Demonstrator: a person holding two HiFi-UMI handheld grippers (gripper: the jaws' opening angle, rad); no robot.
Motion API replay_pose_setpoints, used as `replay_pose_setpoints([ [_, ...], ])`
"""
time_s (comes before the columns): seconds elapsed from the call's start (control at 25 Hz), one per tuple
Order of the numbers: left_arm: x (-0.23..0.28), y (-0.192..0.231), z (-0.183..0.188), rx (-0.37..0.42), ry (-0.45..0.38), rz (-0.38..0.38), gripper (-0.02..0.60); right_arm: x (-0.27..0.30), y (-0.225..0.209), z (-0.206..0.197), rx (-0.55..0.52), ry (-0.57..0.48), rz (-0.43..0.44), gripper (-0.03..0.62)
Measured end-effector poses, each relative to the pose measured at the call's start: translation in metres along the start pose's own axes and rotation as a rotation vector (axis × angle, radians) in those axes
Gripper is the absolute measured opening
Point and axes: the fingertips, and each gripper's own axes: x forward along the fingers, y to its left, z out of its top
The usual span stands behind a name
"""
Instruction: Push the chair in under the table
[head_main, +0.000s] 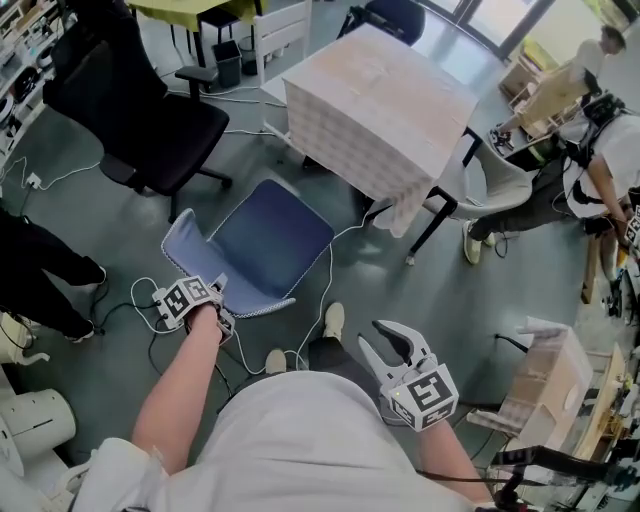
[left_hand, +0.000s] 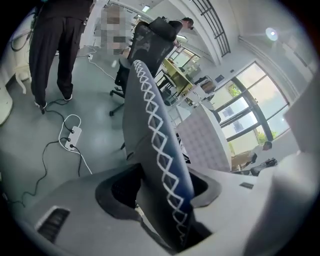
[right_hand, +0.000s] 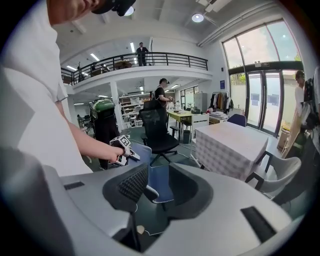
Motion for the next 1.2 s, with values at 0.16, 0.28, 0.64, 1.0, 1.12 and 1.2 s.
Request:
replay_pose_setpoints([
  [0.16,0.000,-0.002,0.008,0.000,-0.022,0.080,0.140,0.013,-0.045,0.011,0.012,-0.011,0.040,0.126],
  [0.28,0.001,-0.005,0.013,-0.055,-0.045,0.099,0.097,0.020,-0.076,0.019,0.008,-0.012,0.069,0.126],
  [0.64,0.037,-0.062,0.007,-0.081,-0.060,0.101,0.083,0.034,-0.148,0.025,0.015,0.015,0.129,0.126],
  [1.0,0.084,-0.131,0.019,-0.085,-0.054,0.080,0.083,0.024,-0.212,0.021,0.046,0.023,0.100,0.126],
  [1.12,0.101,-0.153,0.024,-0.093,-0.057,0.069,0.083,0.020,-0.232,0.018,0.056,0.017,0.081,0.126],
  [1.2,0.113,-0.169,0.027,-0.096,-0.057,0.063,0.083,0.019,-0.245,0.017,0.064,0.018,0.071,0.126],
])
